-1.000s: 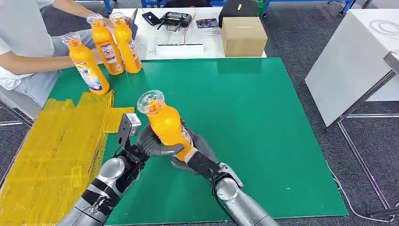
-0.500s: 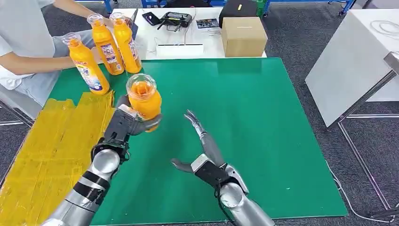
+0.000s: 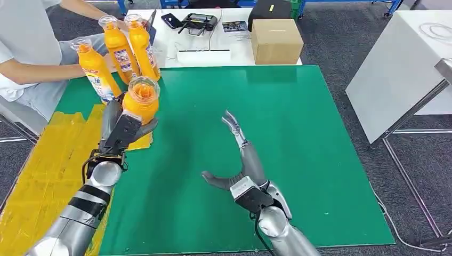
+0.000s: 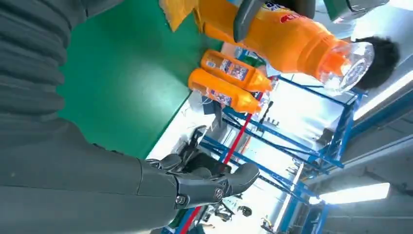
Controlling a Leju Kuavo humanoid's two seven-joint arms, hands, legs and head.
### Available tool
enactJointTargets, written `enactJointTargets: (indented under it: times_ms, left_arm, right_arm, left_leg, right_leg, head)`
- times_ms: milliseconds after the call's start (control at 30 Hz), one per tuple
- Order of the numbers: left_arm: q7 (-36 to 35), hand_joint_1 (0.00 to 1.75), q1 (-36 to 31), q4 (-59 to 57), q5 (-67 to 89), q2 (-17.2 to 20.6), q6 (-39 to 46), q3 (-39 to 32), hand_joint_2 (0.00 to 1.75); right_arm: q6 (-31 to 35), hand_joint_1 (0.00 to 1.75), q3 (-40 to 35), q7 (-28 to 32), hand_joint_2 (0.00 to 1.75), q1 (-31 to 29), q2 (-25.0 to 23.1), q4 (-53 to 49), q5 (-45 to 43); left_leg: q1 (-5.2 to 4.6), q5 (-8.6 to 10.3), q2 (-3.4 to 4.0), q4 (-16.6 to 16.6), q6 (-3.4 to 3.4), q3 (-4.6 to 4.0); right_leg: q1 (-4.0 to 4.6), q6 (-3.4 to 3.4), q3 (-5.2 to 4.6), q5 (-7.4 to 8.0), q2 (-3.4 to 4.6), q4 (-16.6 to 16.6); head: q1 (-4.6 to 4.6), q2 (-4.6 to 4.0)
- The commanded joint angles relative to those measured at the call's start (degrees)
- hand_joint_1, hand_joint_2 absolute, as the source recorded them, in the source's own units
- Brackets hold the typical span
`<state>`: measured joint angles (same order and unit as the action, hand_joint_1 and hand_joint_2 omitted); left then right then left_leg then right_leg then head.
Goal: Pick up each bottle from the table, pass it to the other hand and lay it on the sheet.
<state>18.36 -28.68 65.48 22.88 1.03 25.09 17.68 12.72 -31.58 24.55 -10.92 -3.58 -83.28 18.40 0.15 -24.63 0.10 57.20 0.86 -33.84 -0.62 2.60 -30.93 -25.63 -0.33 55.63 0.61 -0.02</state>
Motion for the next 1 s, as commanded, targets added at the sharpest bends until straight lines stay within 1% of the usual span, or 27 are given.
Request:
enactJointTargets:
  times_ms: [33, 133, 167, 200, 233, 267, 300, 367, 433, 567, 600, 633, 667, 700, 733, 767, 833, 1000]
  left_arm:
    - [-0.2, 1.75, -3.3, -4.4, 0.1, 0.4, -0.1, -0.7, 1.75]
    - [-0.2, 1.75, -3.3, -4.4, 0.1, 0.4, -0.1, -0.7, 1.75]
    - [-5.1, 1.75, -4.6, -7.1, 12.1, 1.6, 6.9, 1.6, 1.75]
    - [-8.7, 1.75, -5.7, -9.0, 20.2, 2.4, 9.5, 2.3, 1.75]
    - [-8.7, 1.75, -5.8, -9.1, 20.0, 2.6, 9.5, 2.0, 1.75]
    - [-13.4, 1.75, -7.2, -12.2, 30.2, 3.5, 11.3, 3.0, 1.75]
    - [-15.2, 1.75, -7.8, -13.5, 34.5, 3.7, 10.5, 3.0, 1.75]
    - [-18.6, 1.75, -10.0, -17.3, 41.8, 4.9, 4.7, 3.7, 1.75]
    - [-22.3, 1.75, -11.8, -20.3, 47.9, 5.9, 0.8, 4.8, 1.75]
    - [-24.4, 1.75, -14.6, -26.2, 51.8, 6.8, -8.2, 5.4, 1.75]
    - [-24.7, 1.75, -15.6, -28.8, 52.3, 7.2, -11.4, 5.5, 1.75]
    - [-24.3, 1.75, -15.9, -30.1, 52.5, 7.5, -13.2, 5.9, 1.75]
    - [-23.8, 1.75, -16.2, -31.4, 52.7, 8.1, -14.6, 6.1, 1.75]
    - [-25.1, 1.75, -16.8, -34.4, 53.2, 9.0, -19.5, 6.4, 1.75]
    - [-24.7, 1.75, -16.6, -36.8, 53.2, 9.7, -18.4, 6.2, 1.75]
    - [-24.6, 1.75, -16.4, -37.9, 53.2, 9.9, -17.4, 6.0, 1.75]
    - [-24.6, 1.75, -16.5, -40.0, 53.1, 9.8, -16.9, 5.5, 1.75]
    - [-24.9, 1.75, -16.4, -40.5, 52.8, 9.3, -17.7, 5.0, 1.75]
  right_arm:
    - [0.0, 0.0, 0.7, 0.0, 1.75, -0.6, 1.5, -0.3, -0.1]
    - [0.0, 0.0, 0.7, 0.0, 1.75, -0.6, 1.5, -0.3, -0.1]
    - [1.0, 0.0, 0.9, 0.4, 1.75, -0.5, 1.5, -0.7, 0.8]
    - [1.4, 0.0, 1.2, 0.4, 1.75, -0.2, 1.8, -1.7, 1.1]
    - [1.4, 0.0, 1.3, 0.4, 1.75, -0.2, 1.9, -1.9, 1.1]
    - [1.8, 0.0, 1.7, 0.3, 1.75, 0.3, 2.2, -3.4, 1.6]
    - [2.1, 0.0, 2.1, 0.2, 1.75, 0.8, 2.5, -4.8, 2.0]
    - [3.2, 0.0, 3.4, 0.1, 1.75, 1.8, 3.1, -8.3, 3.1]
    - [3.9, 0.0, 4.9, 0.0, 1.75, 3.0, 3.2, -11.7, 3.4]
    - [5.6, 0.0, 7.8, 0.1, 1.75, 5.1, 3.0, -17.6, 3.5]
    - [6.4, 0.0, 9.1, -0.3, 1.75, 5.8, 3.0, -19.3, 3.1]
    - [6.9, 0.0, 10.0, -0.7, 1.75, 6.1, 2.8, -20.0, 2.2]
    - [6.7, 0.0, 10.8, -1.1, 1.75, 6.2, 3.1, -20.5, 1.0]
    - [5.4, 0.0, 12.9, -2.2, 1.75, 6.6, 2.6, -21.0, -5.5]
    - [4.2, 0.0, 14.2, -2.0, 1.75, 6.7, 2.8, -21.0, -7.0]
    - [3.6, 0.0, 14.7, -1.8, 1.75, 6.6, 2.8, -20.7, -7.2]
    - [2.4, 0.0, 14.8, -1.5, 1.75, 6.5, 2.5, -20.0, -7.1]
    - [2.4, 0.0, 14.4, -1.6, 1.75, 6.1, 2.1, -19.2, -6.9]
  left_leg:
    - [0.08, -0.05, -0.02, 0.0, -0.04, 0.11]
    - [0.08, -0.06, -0.04, 0.0, -0.04, 0.12]
    - [0.12, -0.11, -0.04, 0.0, -0.05, 0.21]
    - [0.1, -0.08, -0.03, 0.0, -0.03, 0.16]
    - [0.06, -0.03, -0.07, 0.0, -0.03, 0.1]
    - [0.11, -0.07, -0.09, 0.0, -0.04, 0.16]
    - [0.05, -0.02, -0.06, 0.0, -0.02, 0.08]
    - [0.04, -0.01, -0.08, 0.0, -0.03, 0.06]
    - [0.04, -0.02, -0.11, 0.0, -0.03, 0.07]
    - [0.05, -0.03, -0.06, 0.0, -0.03, 0.02]
    - [0.16, -0.14, -0.09, 0.1, -0.07, 0.2]
    - [0.06, -0.05, -0.14, 0.0, -0.04, 0.06]
    - [0.11, -0.1, -0.13, 0.1, -0.05, 0.14]
    - [0.1, -0.1, -0.09, 0.1, -0.05, 0.15]
    - [0.07, -0.07, -0.01, 0.0, -0.03, 0.12]
    - [0.08, -0.11, 0.05, 0.0, -0.04, 0.26]
    - [0.03, -0.05, 0.07, 0.0, -0.02, 0.16]
    - [0.08, -0.05, 0.02, 0.0, -0.03, 0.11]
  right_leg:
    - [0.08, -0.08, 0.14, -0.03, 0.0, 0.0]
    - [0.09, -0.07, 0.16, -0.05, -0.02, 0.0]
    - [0.13, -0.1, 0.27, -0.08, -0.01, -0.1]
    - [0.11, -0.07, 0.21, -0.05, -0.01, -0.1]
    - [0.06, -0.06, 0.14, -0.04, -0.05, 0.0]
    - [0.11, -0.08, 0.23, -0.06, -0.06, 0.0]
    - [0.05, -0.05, 0.11, -0.03, -0.05, 0.0]
    - [0.04, -0.05, 0.08, -0.04, -0.07, 0.0]
    - [0.04, -0.06, 0.09, -0.05, -0.09, 0.0]
    - [0.05, -0.06, 0.01, -0.05, -0.04, 0.0]
    - [0.16, -0.13, 0.24, -0.13, -0.04, 0.0]
    - [0.06, -0.07, 0.1, -0.09, -0.1, 0.0]
    - [0.11, -0.09, 0.19, -0.11, -0.09, 0.0]
    - [0.1, -0.09, 0.19, -0.1, -0.05, 0.0]
    - [0.07, -0.07, 0.12, -0.06, 0.03, 0.0]
    - [0.08, -0.09, 0.25, -0.07, 0.1, 0.0]
    - [0.03, -0.05, 0.13, -0.03, 0.11, 0.0]
    - [0.07, -0.07, 0.1, -0.05, 0.05, 0.0]
  head:
    - [0.0, 0.0]
    - [0.02, 0.0]
    - [0.0, 0.0]
    - [0.0, 0.0]
    - [0.0, 0.0]
    - [0.0, 0.0]
    - [0.02, 0.0]
    - [0.0, 0.0]
    - [0.0, 0.0]
    - [0.02, 0.0]
    - [0.0, 0.0]
    - [0.0, 0.0]
    - [0.0, 0.0]
    - [0.02, 0.0]
    - [0.0, 0.0]
    - [0.0, 0.0]
    - [0.0, 0.0]
    - [0.0, 0.0]
